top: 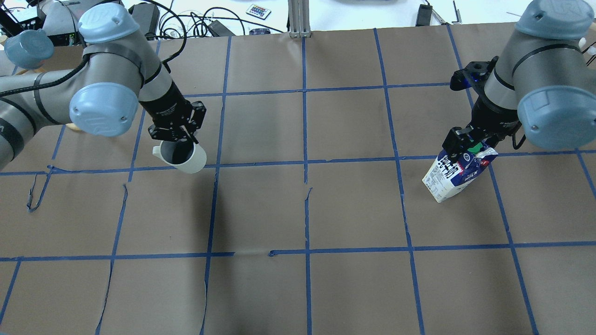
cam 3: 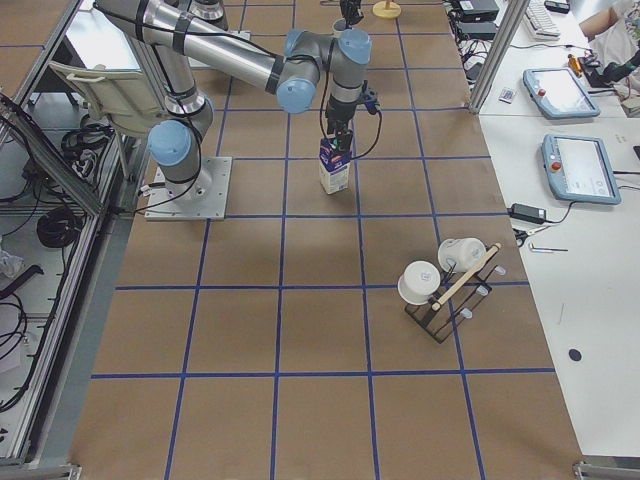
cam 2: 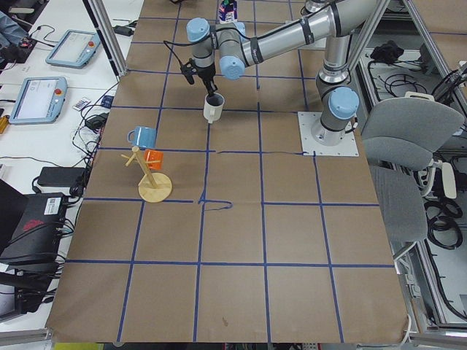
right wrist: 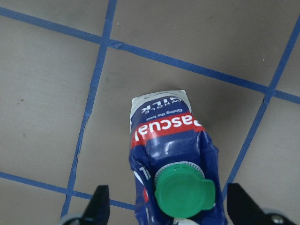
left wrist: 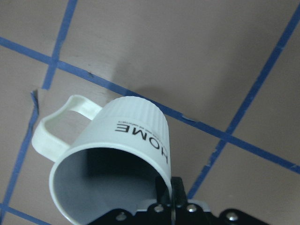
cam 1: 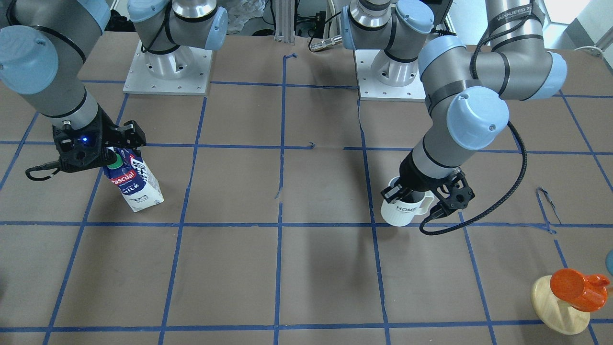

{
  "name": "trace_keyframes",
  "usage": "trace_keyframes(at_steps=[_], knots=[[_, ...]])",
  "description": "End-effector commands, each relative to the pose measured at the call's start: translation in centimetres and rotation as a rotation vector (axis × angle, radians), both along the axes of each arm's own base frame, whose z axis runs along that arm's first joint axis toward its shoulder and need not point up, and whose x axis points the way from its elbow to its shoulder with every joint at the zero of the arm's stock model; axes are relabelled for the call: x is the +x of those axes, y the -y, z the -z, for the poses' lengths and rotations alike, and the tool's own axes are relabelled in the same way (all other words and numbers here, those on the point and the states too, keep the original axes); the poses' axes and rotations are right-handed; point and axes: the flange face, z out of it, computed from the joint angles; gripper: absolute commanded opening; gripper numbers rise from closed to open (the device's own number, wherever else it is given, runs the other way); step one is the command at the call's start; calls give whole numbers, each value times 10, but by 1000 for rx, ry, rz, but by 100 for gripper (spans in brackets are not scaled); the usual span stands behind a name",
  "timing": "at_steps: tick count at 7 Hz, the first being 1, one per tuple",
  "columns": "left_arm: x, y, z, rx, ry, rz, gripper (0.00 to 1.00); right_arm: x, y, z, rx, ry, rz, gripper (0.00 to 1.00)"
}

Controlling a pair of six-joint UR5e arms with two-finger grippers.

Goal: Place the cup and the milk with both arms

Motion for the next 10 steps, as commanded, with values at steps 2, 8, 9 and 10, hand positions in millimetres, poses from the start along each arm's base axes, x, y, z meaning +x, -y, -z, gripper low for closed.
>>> trace_keyframes(at_steps=[2,8,9,10], knots=[[-139,53,-13,2,-134,-252,0,-12,2,6,11,7,23,86],[-218,88,62,56,-114,-369,28,-15,17,-29,-55,0,39,3],[-218,88,62,54,-115,-374,99,-13,25,-47,-91,18,52,4],[-217,87,48,40,-132,-371,100,-6,28,-51,-103,69,118,4]])
